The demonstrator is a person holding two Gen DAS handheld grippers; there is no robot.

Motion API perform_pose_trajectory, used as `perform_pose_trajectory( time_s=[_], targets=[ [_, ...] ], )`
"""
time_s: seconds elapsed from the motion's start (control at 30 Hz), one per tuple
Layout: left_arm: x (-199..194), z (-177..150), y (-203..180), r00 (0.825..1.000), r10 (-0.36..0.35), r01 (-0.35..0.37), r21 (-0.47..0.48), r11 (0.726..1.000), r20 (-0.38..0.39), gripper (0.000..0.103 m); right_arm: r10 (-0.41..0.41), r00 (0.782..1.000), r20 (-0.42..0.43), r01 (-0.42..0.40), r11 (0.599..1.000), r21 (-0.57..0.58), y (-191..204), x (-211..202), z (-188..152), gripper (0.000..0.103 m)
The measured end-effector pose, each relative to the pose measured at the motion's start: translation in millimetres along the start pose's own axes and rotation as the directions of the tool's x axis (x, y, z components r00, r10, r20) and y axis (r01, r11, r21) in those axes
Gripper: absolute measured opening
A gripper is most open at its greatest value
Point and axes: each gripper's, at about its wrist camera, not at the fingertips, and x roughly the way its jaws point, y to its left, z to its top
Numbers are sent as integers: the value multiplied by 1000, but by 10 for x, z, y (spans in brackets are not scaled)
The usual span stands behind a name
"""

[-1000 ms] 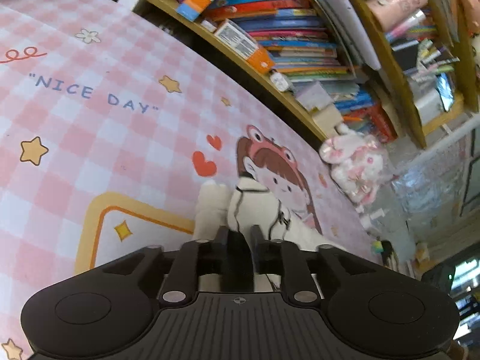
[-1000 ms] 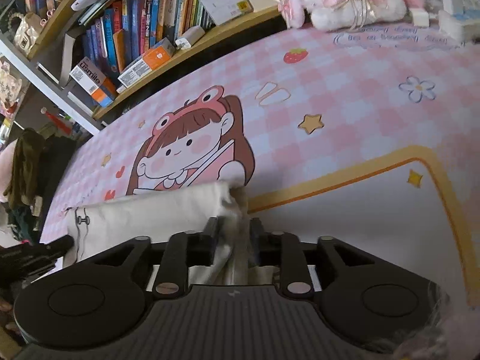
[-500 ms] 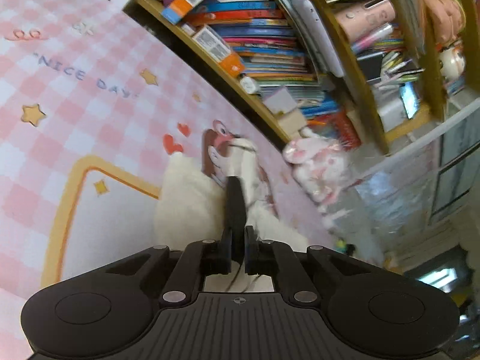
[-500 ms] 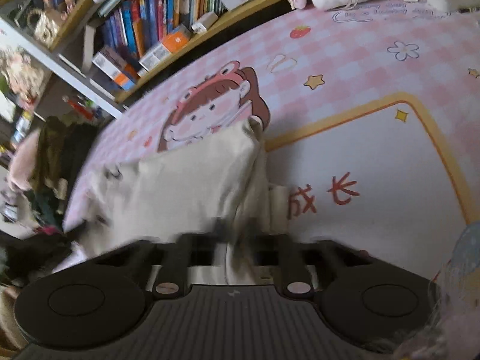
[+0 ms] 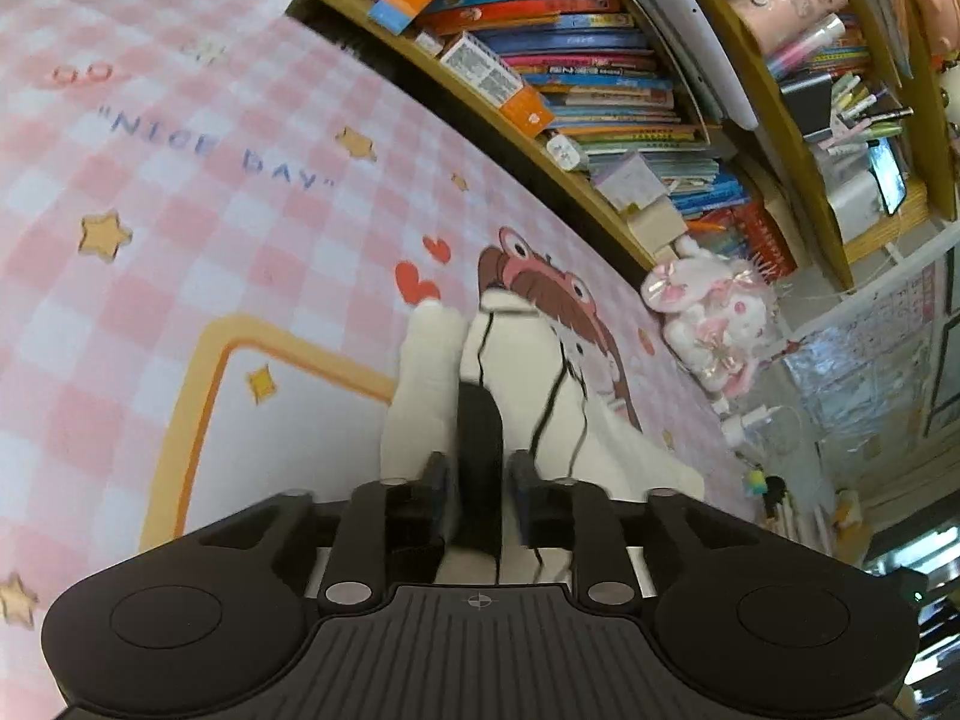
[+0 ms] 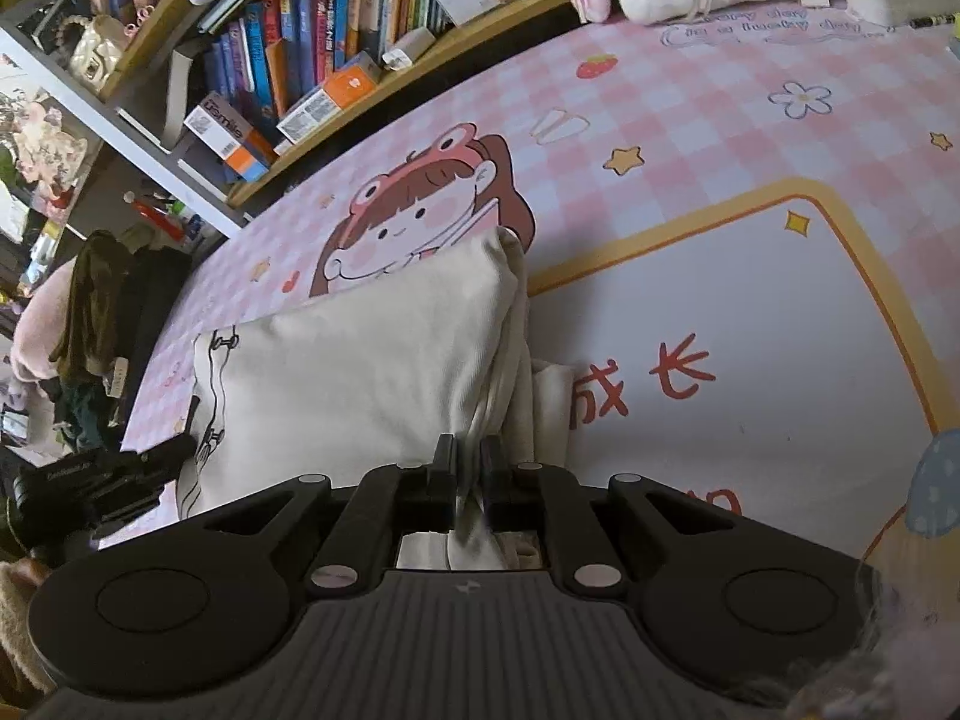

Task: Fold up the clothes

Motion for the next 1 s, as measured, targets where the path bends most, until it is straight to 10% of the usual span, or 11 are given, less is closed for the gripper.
perform_pose_trajectory(
  time_s=[0.13, 0.33, 0.53, 0.63, 1.0],
  targets=[
    [-8, 7, -45, 1000, 22, -22, 26, 999, 13, 5, -6, 1000, 1, 6, 1000, -4, 2, 15, -10, 8],
    [-87, -27, -146, 996, 74, -77, 67, 995, 44, 6, -21, 1000, -3, 21, 1000, -10, 4, 65, -28, 8],
    [-167, -60, -248, 989, 125, -132, 106, 986, 77, 35, -21, 1000, 15, 21, 1000, -11, 14, 15, -14, 16],
    [-219, -109, -294, 983, 160, -170, 110, 979, 93, 67, -17, 999, 50, 17, 1000, 9, 7, -60, -7, 51],
    [-327, -452, -345, 974, 215, -219, 63, 974, 70, 80, 2, 999, 37, -4, 998, 62, -124, -195, -64, 76]
  ],
)
